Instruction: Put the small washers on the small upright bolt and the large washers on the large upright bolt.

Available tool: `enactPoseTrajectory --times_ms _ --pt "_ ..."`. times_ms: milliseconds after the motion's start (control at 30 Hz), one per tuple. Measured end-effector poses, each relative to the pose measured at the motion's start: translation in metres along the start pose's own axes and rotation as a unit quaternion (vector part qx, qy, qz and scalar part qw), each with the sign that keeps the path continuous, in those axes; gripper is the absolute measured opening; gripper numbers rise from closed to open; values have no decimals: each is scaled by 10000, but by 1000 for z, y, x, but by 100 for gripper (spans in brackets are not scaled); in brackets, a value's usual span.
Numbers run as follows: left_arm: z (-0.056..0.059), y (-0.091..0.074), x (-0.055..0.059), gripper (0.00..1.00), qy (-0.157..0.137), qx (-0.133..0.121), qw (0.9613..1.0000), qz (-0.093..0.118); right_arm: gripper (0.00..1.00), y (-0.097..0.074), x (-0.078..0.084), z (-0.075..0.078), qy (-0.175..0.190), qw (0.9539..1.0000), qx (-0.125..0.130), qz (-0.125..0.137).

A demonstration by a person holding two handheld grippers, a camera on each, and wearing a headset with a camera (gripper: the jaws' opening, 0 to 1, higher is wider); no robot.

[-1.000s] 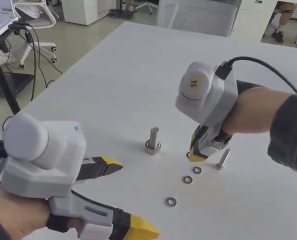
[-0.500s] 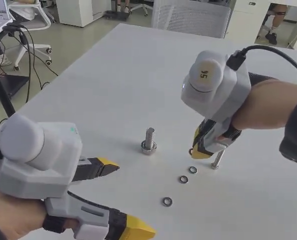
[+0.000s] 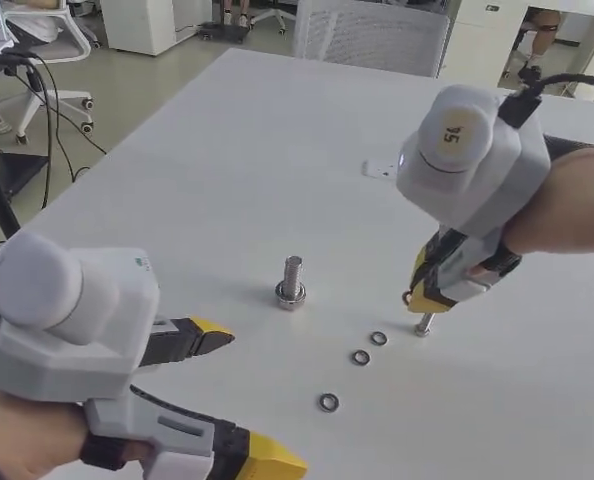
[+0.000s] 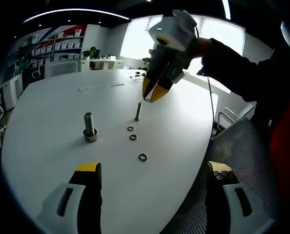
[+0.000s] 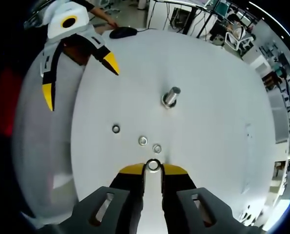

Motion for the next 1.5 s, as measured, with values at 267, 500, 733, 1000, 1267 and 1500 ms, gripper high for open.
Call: enactPoseTrajectory --times_ms 267,500,733,1000,1267,1500 --pt "0 1 1 88 8 17 10000 -36 13 -9 17 1 188 9998 77 -49" --pt "1 2 3 88 2 26 10000 -71 13 -15 35 12 392 9990 204 -105" --pt "1 2 4 88 -18 12 9999 -99 13 -8 46 25 570 9979 284 -147" --pt "-2 3 5 88 -55 -25 9999 -116 13 1 42 30 571 9980 246 -110" --pt "-3 2 6 88 -94 -59 9999 -119 13 13 40 33 510 9985 171 -109" --pt "-5 2 7 88 -131 -76 9998 -123 13 21 39 36 475 9987 117 -115"
Point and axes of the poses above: the centre of the closed fingertips' face, and the gripper's own axes: y roughly forward along the fingers, z roughly to its right, x roughly out of its underside, the point moved 1 cm from there along -y, roughly backward along the fingers, and after that the axes turned 7 degrees about x, right-handed, at the moved point
